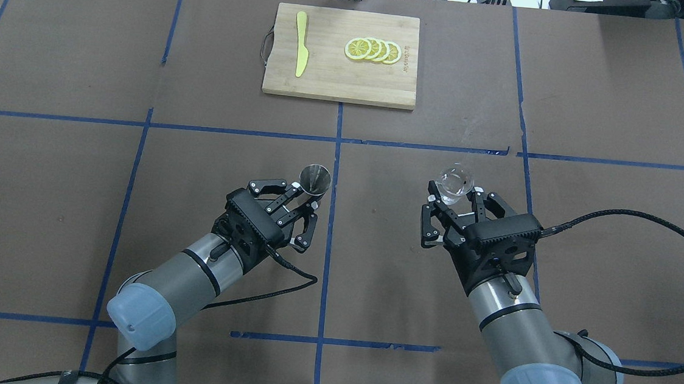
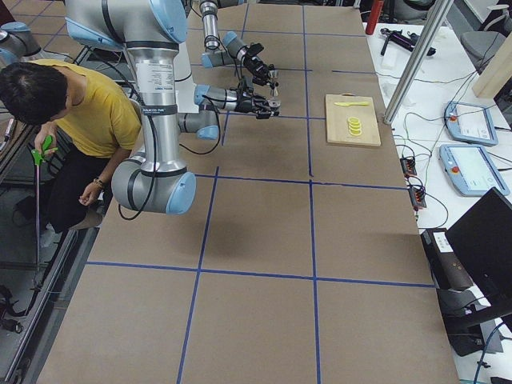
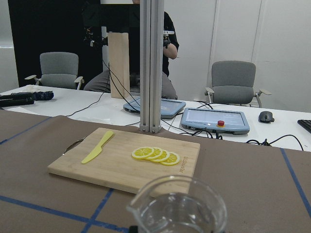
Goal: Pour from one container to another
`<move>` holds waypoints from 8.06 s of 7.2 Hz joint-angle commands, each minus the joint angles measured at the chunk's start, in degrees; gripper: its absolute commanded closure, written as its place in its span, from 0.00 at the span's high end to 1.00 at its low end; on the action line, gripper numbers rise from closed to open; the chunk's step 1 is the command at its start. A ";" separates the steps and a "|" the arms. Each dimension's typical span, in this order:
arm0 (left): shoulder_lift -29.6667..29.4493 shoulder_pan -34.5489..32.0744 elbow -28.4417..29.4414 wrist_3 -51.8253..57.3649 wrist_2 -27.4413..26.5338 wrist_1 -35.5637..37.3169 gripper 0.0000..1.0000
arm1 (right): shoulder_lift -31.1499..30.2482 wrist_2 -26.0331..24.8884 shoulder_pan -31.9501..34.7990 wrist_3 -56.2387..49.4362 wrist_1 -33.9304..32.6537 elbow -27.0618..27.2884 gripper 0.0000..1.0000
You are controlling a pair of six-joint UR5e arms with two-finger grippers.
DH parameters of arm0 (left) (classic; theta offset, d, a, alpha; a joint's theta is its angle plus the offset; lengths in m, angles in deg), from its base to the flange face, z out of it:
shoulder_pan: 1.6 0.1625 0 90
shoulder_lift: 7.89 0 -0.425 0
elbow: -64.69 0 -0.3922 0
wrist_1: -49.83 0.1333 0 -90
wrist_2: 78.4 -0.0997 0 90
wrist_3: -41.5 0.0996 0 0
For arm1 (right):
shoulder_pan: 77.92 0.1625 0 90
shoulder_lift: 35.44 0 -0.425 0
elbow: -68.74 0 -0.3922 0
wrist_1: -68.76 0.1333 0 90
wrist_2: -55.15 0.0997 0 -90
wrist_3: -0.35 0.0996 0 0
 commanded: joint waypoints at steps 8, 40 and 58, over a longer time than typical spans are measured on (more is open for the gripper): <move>-4.04 0.34 6.14 -6.29 2.69 -3.51 0.00 | 9.70 -3.40 -3.62 -0.02 -17.48 5.36 0.01; -5.53 0.78 7.54 -6.03 1.99 -3.25 0.00 | 18.95 -2.79 -1.60 -19.96 -44.74 4.57 0.00; -5.44 0.86 7.28 -6.20 1.99 -3.25 0.00 | 20.71 1.07 -0.11 -13.03 -35.22 4.57 0.00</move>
